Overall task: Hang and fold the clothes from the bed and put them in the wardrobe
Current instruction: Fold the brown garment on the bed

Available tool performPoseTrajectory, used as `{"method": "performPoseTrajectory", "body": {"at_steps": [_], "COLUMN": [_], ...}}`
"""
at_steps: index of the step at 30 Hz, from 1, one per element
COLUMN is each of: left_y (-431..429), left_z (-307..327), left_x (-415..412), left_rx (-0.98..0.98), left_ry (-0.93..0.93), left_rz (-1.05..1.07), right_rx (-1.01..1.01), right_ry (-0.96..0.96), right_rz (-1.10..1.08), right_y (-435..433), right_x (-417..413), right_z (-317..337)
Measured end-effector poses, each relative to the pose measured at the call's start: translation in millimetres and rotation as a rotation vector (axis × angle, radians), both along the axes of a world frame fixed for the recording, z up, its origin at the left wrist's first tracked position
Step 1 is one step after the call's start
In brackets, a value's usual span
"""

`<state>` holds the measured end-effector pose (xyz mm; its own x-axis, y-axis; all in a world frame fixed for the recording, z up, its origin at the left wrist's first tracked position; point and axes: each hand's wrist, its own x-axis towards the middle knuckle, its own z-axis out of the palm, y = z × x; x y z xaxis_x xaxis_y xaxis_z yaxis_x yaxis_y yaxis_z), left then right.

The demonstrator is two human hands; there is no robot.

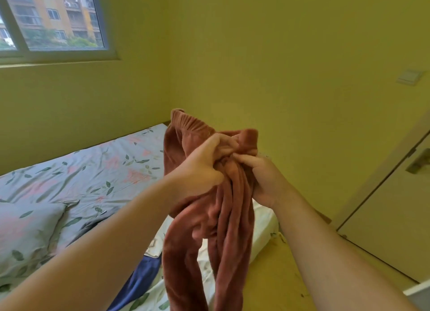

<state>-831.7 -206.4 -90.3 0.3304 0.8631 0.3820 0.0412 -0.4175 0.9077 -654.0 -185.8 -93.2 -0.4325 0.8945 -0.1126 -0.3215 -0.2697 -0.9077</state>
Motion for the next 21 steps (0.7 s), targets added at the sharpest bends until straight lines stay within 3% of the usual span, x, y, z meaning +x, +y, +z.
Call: {"method": "performPoseTrajectory", "body": {"at_steps": [1,3,5,7,10,13,15,18,21], "left_y": [1.2,4.7,13.7,25.6,37.5,43.7,47.6,50.5,48.5], "left_z": [0.0,2.0,-2.3,-10.6,-29.0,-54.0,-59.6,-43.2,1.5], "left_x": [-2.9,-14.7,-31.2,-42.2,-39.5,-34.9,-37.4,-44.7,-40.8], "left_rx": [-0.067,0.007,0.266,0.243,-0.134,-0.258,-0.26,-0.218,-0.046], "left_ry": [-0.127,-0.076,0.365,0.621,0.719,0.732,0.669,0.465,0.529], "left_rz": [0.037,0.362,0.627,0.459,0.104,0.156,0.268,0.364,0.367], "right_rx": [0.013,0.015,0.056,0.075,0.072,-0.006,0.06,0.359,0.592], "right_ry": [-0.022,0.005,0.03,0.069,0.088,-0.023,-0.174,-0.662,-1.087], "right_rz": [-0.073,-0.125,-0.109,-0.069,-0.056,-0.031,-0.042,-0.145,-0.28], "right_y": [1.3,3.7,6.3,7.8,14.9,19.7,23.8,30.0,35.3], "right_x": [0.8,7.8,12.8,13.4,18.1,30.9,43.5,63.0,71.5], "right_z": [-1.3,-6.0,-5.4,-1.0,1.9,2.6,2.0,0.2,0.2]}}
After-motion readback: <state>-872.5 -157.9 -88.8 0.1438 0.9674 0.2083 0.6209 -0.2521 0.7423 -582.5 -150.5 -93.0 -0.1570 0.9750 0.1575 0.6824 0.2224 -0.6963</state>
